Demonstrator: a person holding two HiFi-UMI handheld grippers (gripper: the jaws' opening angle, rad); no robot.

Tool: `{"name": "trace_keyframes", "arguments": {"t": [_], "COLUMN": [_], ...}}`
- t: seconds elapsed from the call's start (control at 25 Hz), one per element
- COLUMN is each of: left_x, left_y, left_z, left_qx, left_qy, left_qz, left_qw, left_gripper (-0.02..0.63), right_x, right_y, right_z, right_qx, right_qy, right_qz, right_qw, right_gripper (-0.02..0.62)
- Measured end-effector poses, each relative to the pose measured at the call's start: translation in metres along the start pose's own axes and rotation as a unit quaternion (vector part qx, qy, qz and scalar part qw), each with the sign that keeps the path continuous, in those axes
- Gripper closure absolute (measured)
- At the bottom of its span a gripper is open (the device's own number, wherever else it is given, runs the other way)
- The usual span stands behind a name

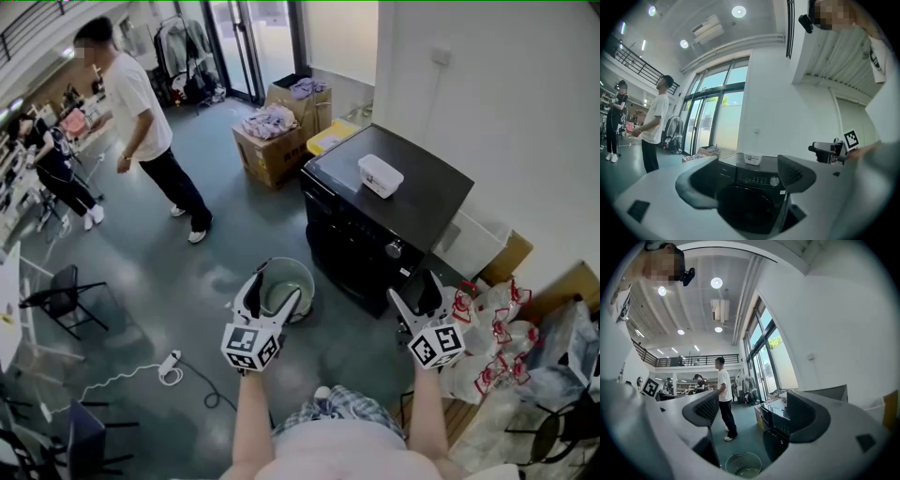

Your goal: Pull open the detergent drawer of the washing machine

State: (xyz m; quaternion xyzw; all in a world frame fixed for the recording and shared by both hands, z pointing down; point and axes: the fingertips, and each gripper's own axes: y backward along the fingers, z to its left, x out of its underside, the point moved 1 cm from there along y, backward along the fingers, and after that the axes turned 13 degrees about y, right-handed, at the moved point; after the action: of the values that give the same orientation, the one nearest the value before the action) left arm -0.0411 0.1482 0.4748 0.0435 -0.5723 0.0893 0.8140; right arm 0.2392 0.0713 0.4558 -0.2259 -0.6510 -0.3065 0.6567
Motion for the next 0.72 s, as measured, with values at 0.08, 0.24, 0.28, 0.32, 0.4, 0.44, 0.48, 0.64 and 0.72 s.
{"name": "trace_keyframes", "arguments": {"t": [0.08,0.24,0.28,0.32,0.4,0.44,0.48,0.64,0.72], "left_x": [0.001,0.001,0.001,0.0,0.0,0.001,0.001,-0.003,-0.006], "left_y": [0.002,0.004,0.004,0.004,0.002,0.0,-0.002,-0.013,-0.022], "left_z": [0.004,0.008,0.009,0.01,0.013,0.014,0.016,0.025,0.03], "left_qx": [-0.001,0.0,0.001,0.002,0.003,0.004,0.005,0.008,0.007], "left_qy": [-0.002,-0.006,-0.007,-0.006,-0.005,-0.005,-0.004,-0.004,-0.005], "left_qz": [0.001,0.005,0.005,0.005,0.006,0.007,0.008,0.007,0.004], "left_qw": [1.0,1.0,1.0,1.0,1.0,1.0,0.9999,0.9999,1.0], "left_gripper": [0.227,0.227,0.227,0.227,0.227,0.227,0.227,0.227,0.227], "right_x": [0.0,0.0,0.001,0.001,0.002,0.004,0.005,0.007,0.007], "right_y": [0.0,0.001,0.001,0.0,-0.003,-0.006,-0.008,-0.023,-0.034], "right_z": [0.001,0.009,0.01,0.011,0.012,0.013,0.012,0.009,0.008], "right_qx": [0.004,0.004,0.004,0.005,0.005,0.005,0.006,0.006,0.003], "right_qy": [-0.001,0.002,0.002,0.003,0.005,0.007,0.008,0.011,0.016], "right_qz": [-0.002,-0.003,-0.003,-0.002,0.0,0.002,0.003,0.003,0.004], "right_qw": [1.0,1.0,1.0,1.0,1.0,1.0,1.0,1.0,1.0], "right_gripper": [0.149,0.149,0.149,0.149,0.149,0.149,0.149,0.149,0.149]}}
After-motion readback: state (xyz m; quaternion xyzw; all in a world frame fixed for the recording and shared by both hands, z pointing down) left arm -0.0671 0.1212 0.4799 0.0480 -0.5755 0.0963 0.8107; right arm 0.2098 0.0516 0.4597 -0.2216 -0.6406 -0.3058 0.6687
